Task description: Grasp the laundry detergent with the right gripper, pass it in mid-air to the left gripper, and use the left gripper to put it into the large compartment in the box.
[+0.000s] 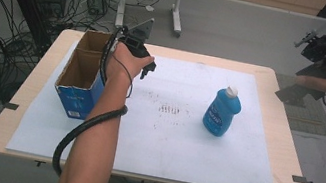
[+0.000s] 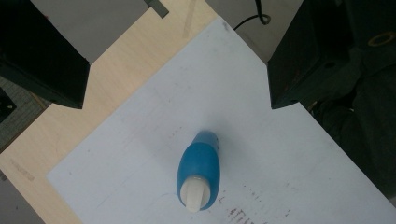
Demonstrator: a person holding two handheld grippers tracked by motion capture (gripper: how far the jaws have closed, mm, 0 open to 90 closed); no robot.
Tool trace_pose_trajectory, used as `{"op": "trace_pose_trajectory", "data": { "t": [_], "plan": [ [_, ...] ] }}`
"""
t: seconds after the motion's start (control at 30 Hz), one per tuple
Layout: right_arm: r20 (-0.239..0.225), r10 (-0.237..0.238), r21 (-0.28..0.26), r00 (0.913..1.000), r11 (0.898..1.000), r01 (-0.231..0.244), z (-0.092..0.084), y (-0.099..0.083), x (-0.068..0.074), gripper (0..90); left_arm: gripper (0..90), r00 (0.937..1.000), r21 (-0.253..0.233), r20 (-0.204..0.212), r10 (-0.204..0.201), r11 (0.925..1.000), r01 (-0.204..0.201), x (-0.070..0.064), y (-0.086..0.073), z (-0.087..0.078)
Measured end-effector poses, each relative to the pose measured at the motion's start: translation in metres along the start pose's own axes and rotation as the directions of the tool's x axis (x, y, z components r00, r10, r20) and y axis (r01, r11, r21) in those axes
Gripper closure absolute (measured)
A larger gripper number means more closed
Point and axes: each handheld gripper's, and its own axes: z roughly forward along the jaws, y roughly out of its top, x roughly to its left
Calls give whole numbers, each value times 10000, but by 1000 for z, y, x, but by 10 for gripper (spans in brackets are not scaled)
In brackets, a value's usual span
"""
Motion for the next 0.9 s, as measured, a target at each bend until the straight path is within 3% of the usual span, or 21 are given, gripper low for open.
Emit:
{"op": "trace_pose_trajectory", "data": {
  "t": [0.43, 0.9],
  "plan": [
    [74, -136, -147, 9999, 9998, 137, 3, -2, -1, 54, 53, 10000, -84, 43, -35, 10000, 35, 2, -2, -1],
    [116, 30, -166, 9999, 9999, -28, 9, -10, -6, 51, 52, 10000, -115, 54, 8, 9999, -8, 0, 0, -4]
  ]
}}
